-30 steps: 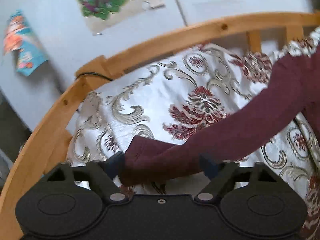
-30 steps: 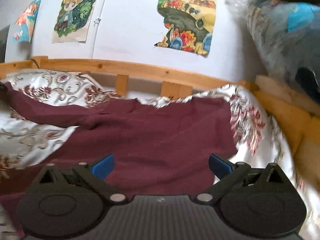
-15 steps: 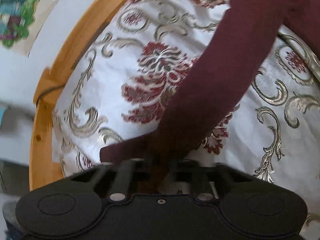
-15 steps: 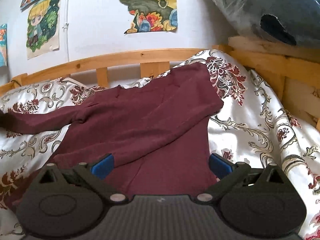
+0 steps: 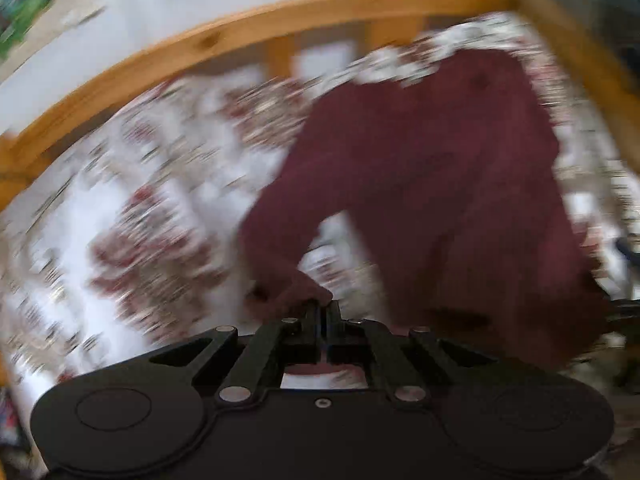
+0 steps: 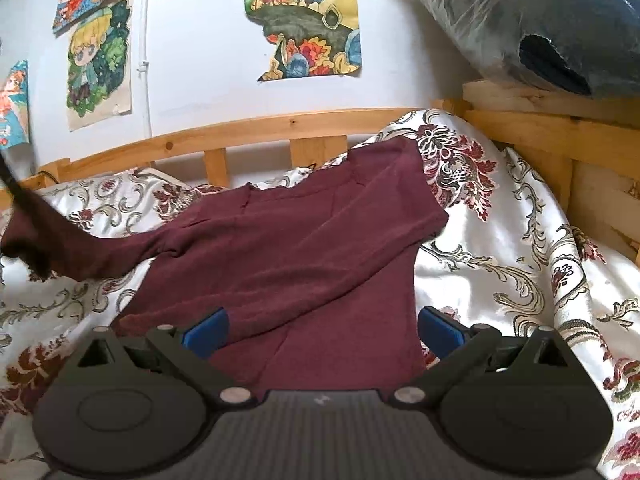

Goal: Fold small clothes

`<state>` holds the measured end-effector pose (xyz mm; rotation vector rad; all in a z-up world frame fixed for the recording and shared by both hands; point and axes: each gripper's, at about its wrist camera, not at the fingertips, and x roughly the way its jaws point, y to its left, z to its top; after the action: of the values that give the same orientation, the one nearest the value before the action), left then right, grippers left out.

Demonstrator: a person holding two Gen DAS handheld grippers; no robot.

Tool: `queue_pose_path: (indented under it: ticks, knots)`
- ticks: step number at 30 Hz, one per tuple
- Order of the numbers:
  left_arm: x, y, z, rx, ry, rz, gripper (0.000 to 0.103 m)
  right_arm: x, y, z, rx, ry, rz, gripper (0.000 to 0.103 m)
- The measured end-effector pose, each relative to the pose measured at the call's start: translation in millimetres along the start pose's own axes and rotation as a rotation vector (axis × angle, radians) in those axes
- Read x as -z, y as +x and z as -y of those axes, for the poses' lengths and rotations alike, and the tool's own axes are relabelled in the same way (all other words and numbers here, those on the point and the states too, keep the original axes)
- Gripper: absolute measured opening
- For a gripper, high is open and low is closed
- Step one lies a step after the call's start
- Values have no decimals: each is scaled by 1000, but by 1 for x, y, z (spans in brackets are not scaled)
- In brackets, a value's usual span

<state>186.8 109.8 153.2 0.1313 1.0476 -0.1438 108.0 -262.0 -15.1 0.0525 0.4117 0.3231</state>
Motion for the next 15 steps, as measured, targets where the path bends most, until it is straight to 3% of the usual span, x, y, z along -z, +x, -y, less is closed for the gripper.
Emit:
queue_pose_path:
  ticks: [3, 8, 10, 15]
  knots:
    - [-17, -4, 42, 75, 53, 26, 1, -3, -4, 3, -62, 21, -1, 103]
    - [-40, 7, 103, 172, 155, 42, 1, -7, -12, 5, -317, 35, 18, 103]
    - [-48, 18, 122, 201, 181, 39, 1, -7, -14, 1, -377, 17, 21, 103]
    - [-61, 51, 161, 251, 235, -1, 1, -4, -13, -15, -423, 7, 31, 103]
